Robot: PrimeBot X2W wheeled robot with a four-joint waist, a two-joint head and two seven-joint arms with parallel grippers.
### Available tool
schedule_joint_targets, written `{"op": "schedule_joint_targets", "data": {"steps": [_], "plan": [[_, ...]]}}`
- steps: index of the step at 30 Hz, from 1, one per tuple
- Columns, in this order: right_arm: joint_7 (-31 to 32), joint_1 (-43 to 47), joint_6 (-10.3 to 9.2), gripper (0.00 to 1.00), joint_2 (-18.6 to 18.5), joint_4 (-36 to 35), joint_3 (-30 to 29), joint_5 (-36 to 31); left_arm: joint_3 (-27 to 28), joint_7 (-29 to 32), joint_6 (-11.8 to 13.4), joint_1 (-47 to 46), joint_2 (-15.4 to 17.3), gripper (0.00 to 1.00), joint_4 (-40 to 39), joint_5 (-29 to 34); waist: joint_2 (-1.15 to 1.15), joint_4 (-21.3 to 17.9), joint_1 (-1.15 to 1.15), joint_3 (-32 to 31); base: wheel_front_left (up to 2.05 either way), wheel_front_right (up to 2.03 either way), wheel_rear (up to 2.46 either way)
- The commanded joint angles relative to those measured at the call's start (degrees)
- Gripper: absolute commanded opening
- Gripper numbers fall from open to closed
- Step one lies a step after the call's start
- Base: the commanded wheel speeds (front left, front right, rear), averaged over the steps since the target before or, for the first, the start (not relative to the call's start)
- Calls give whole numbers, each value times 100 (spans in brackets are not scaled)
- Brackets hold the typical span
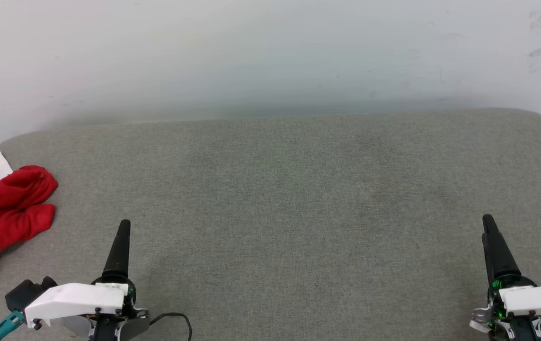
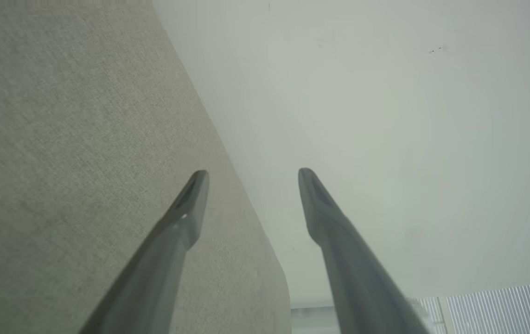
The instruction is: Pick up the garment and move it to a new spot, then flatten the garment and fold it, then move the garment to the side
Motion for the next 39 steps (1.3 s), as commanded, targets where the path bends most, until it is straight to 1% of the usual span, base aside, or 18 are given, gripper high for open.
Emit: {"op": "schedule_joint_targets", "data": {"steps": [1, 7, 8, 16, 23, 31, 33, 34, 39], "plan": [[-75, -38, 1, 100, -8, -208, 9, -337, -50, -73, 100, -1, 12, 100, -202, 345, 0, 0, 0, 2, 0, 0, 0], [-213, 53, 1, 100, -8, -489, 137, -1207, -219, -211, 315, 94, 13, 100, -384, 1092, 0, -3, 0, 9, 0, 0, 0], [-213, 53, 1, 100, -8, -489, 137, -1207, -219, -211, 315, 94, 13, 100, -384, 1092, 0, -3, 0, 9, 0, 0, 0], [-383, 173, 1, 100, -8, -744, 320, -2297, -406, -382, 567, 181, 13, 100, -539, 2149, 0, 3, 0, 13, 0, 0, 0], [-523, 276, 1, 100, -8, -766, 380, -3029, -545, -523, 678, 261, 32, 100, -611, 2946, 0, 7, 0, 11, 0, 0, 0], [-675, 363, 2, 100, -7, -812, 392, -3659, -694, -670, 841, 347, 82, 100, -726, 3599, 0, 6, 0, 0, 0, 0, 0], [-708, 388, 2, 100, -7, -834, 418, -3825, -738, -702, 860, 363, 105, 100, -749, 3751, 0, 7, 0, -1, 0, 0, 0], [-758, 422, 2, 100, -6, -877, 435, -4039, -821, -755, 882, 373, 135, 100, -789, 3956, 0, 10, 0, 1, 0, 0, 0], [-838, 464, 2, 100, -6, -918, 449, -4353, -921, -836, 890, 419, 172, 100, -817, 4267, 0, 17, 0, 6, 0, 0, 0]]}}
